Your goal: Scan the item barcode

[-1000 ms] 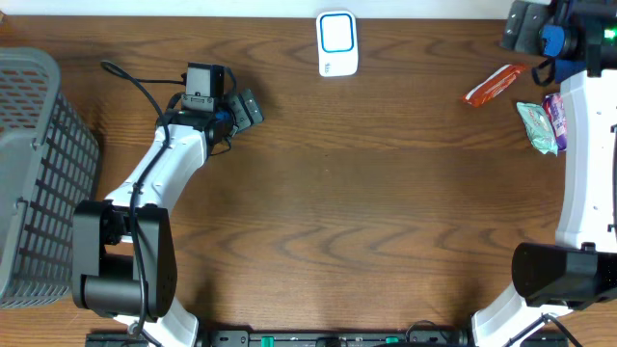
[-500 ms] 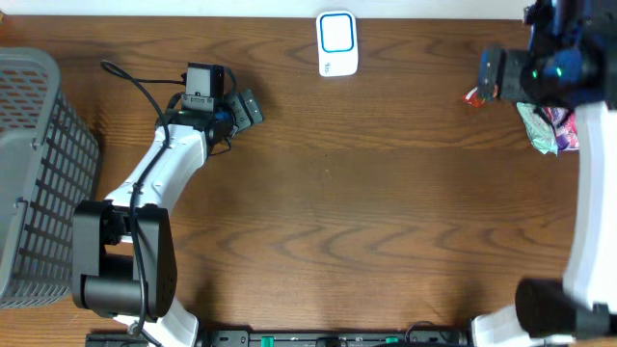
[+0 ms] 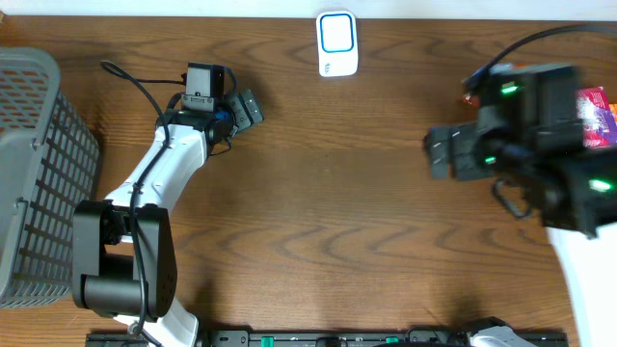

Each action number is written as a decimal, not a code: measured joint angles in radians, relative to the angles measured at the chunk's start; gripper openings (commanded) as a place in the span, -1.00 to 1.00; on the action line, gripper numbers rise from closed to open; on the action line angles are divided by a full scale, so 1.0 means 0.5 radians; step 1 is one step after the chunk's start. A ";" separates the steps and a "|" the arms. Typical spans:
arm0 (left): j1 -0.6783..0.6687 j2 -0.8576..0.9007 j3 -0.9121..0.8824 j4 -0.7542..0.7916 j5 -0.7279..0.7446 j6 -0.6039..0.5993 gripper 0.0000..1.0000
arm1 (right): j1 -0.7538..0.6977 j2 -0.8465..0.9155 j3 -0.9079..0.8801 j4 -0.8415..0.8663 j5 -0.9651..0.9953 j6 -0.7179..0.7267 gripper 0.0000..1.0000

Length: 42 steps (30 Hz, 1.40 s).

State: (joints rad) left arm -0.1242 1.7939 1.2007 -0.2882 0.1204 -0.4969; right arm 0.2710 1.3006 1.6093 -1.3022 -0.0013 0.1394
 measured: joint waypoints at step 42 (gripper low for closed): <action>0.000 0.000 0.000 0.000 0.001 0.000 0.97 | 0.002 -0.459 -1.878 2.298 -0.110 -0.262 0.98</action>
State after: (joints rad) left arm -0.1242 1.7939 1.2007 -0.2882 0.1207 -0.4969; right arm 0.2722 1.0714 0.6701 -0.1532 -0.0563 0.0082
